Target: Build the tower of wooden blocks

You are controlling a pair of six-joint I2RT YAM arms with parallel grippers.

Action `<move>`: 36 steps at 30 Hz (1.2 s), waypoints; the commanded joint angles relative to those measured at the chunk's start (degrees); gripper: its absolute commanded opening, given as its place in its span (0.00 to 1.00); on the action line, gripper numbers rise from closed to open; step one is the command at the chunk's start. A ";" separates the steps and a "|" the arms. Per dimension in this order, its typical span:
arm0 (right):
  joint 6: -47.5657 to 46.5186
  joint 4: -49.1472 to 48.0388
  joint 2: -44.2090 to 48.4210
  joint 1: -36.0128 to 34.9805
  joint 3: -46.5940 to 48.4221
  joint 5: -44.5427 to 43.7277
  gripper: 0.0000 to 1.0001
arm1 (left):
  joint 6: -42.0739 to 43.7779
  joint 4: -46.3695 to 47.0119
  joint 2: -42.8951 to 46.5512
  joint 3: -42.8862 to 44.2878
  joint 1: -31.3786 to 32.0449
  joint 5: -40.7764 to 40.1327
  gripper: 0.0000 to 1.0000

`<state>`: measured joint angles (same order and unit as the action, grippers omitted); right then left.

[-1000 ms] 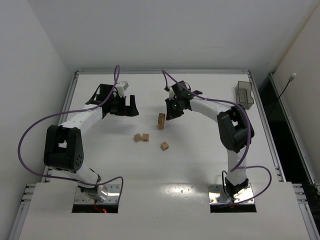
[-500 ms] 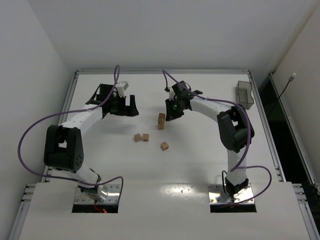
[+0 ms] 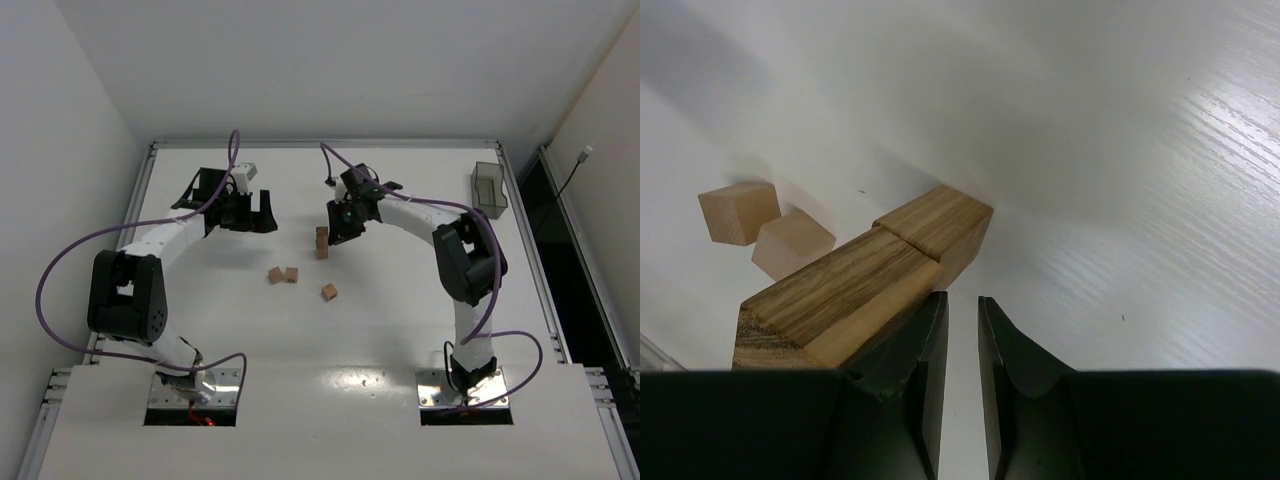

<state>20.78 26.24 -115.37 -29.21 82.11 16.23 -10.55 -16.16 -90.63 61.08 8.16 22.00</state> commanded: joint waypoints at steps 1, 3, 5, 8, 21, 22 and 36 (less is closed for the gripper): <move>-0.03 -0.05 -1.17 -0.50 2.18 0.73 0.16 | 0.44 1.40 0.37 1.15 0.36 0.33 0.99; -0.56 0.48 -1.17 -0.50 2.18 1.35 0.17 | 0.44 1.40 -0.16 1.67 0.36 0.33 0.99; -0.56 0.48 -1.17 -0.50 2.70 1.35 0.17 | 0.44 1.40 -0.16 1.67 0.36 0.33 0.99; -0.56 0.48 -1.17 -0.50 2.71 1.35 0.17 | 0.96 1.40 -0.16 1.67 0.36 0.33 0.99; -0.56 0.48 -1.17 -0.50 2.71 1.35 0.18 | 0.97 1.40 -0.16 1.15 0.36 0.85 0.99; -0.56 0.48 -1.17 -0.50 2.71 1.35 0.18 | 0.97 1.40 -0.16 1.15 0.36 0.85 0.99; -1.09 0.48 -1.17 -1.02 2.71 1.35 0.18 | 0.97 1.40 -0.16 1.15 0.36 0.85 0.99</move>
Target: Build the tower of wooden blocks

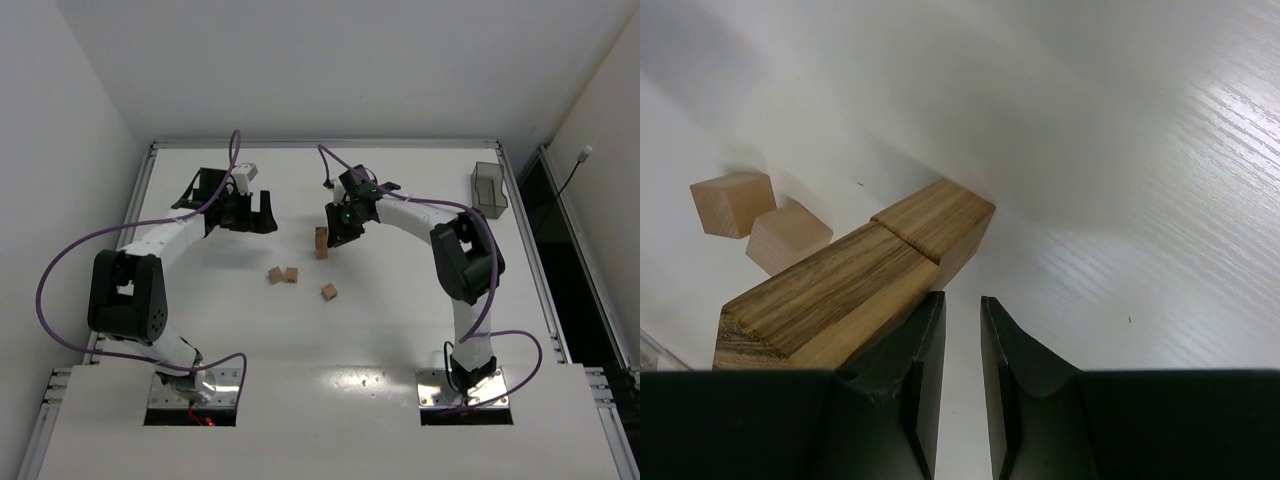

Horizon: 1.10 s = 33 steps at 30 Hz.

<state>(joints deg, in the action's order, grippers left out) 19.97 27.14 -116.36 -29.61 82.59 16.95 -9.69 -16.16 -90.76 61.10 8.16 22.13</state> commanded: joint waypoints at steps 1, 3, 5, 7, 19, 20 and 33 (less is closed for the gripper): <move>-0.28 -0.42 -0.19 -0.63 2.23 0.63 0.18 | 0.11 1.40 -0.03 1.13 0.36 0.72 0.99; -0.28 -0.42 -0.19 -0.63 2.23 0.63 0.18 | 0.11 1.40 -0.03 1.13 0.36 0.72 0.99; -0.28 -0.42 -0.19 -0.63 1.71 0.63 0.18 | 0.11 1.40 -0.03 1.13 0.36 0.72 0.99; -0.28 -0.42 0.34 -0.63 1.00 -0.51 0.18 | 0.11 1.40 -0.03 1.13 0.36 0.72 0.99; 1.30 -2.79 3.06 0.43 -1.11 -4.38 0.14 | 0.11 1.40 0.50 0.60 0.36 0.72 0.99; 1.83 -2.79 3.06 0.43 -1.11 -4.38 0.14 | 0.11 1.40 0.50 0.60 0.36 0.72 0.99; 1.83 -2.79 2.01 0.43 0.47 -3.85 0.16 | 0.11 1.40 0.50 0.60 0.36 0.72 0.99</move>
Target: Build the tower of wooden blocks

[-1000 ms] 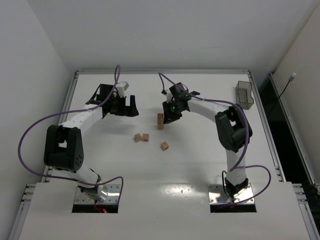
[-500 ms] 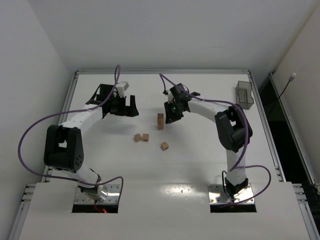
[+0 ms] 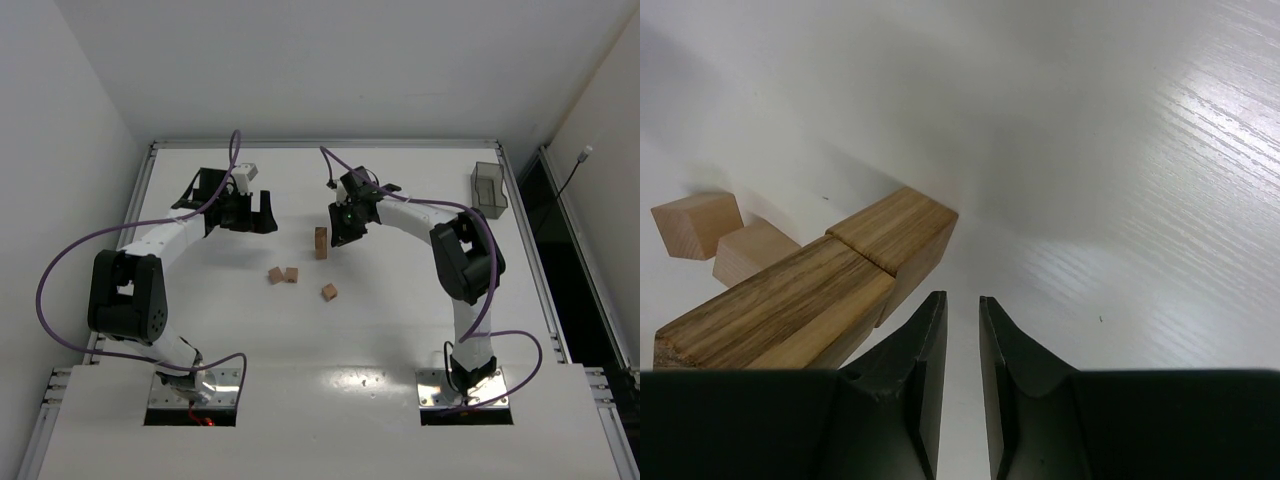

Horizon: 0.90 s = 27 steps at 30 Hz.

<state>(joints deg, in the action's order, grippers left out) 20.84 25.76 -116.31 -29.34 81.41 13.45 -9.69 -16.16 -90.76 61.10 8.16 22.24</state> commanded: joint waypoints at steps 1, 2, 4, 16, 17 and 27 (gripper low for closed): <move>0.96 -1.41 1.97 0.16 1.65 -0.36 0.16 | 0.11 1.40 0.50 0.08 0.36 0.61 0.99; 0.96 -1.41 1.97 0.16 1.65 -0.36 0.16 | 0.11 1.40 0.50 0.07 0.36 0.61 0.99; 0.96 -1.41 1.97 0.16 1.65 -0.36 0.16 | 0.11 1.40 0.50 0.07 0.36 0.61 0.99; 0.43 -0.89 1.44 0.16 4.38 -0.36 0.18 | 0.11 1.92 1.02 0.07 0.36 1.23 0.99; 0.43 -0.89 1.44 0.16 4.38 -0.36 0.18 | 0.11 1.92 1.02 0.07 0.36 1.23 0.99; -0.10 0.17 0.91 0.16 5.52 -0.36 0.18 | 0.11 1.92 1.02 0.07 0.36 1.23 0.99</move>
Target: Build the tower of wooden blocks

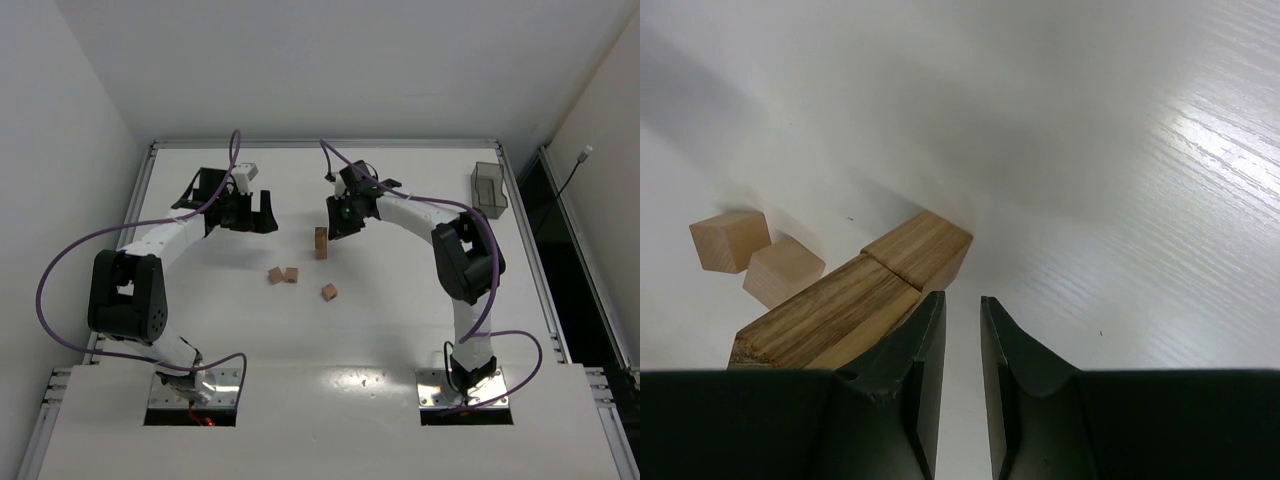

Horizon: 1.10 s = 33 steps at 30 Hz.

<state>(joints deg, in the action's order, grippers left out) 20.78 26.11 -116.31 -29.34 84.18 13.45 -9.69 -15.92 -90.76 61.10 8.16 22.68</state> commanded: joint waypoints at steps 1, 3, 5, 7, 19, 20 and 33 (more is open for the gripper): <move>-0.03 -0.18 0.91 0.16 2.74 0.25 0.18 | 0.11 1.68 1.02 0.07 0.36 0.79 0.99; -0.03 -0.18 0.91 0.16 2.74 0.26 0.19 | 0.11 1.68 1.02 0.07 -0.16 0.79 0.99; -0.03 -0.18 0.91 0.16 2.74 0.26 0.19 | 0.11 1.68 1.02 0.07 -0.17 0.79 0.99; -0.03 -0.18 0.91 0.16 2.74 0.78 0.19 | 0.11 1.68 1.02 0.07 -0.17 0.79 0.99; -0.56 0.35 0.38 0.16 3.27 1.31 0.21 | 0.11 1.68 0.50 0.07 -0.17 0.79 0.99; -0.56 0.35 0.38 0.16 3.27 1.31 0.22 | 0.11 1.68 0.50 0.07 -0.17 0.79 0.99; -0.56 0.35 0.38 0.16 3.27 1.84 0.23 | 0.11 1.68 0.50 0.60 -0.17 1.32 0.99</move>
<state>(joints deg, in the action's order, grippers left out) 20.32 26.70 -116.31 -29.34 84.88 14.22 -9.69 -15.77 -90.76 61.10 8.16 22.92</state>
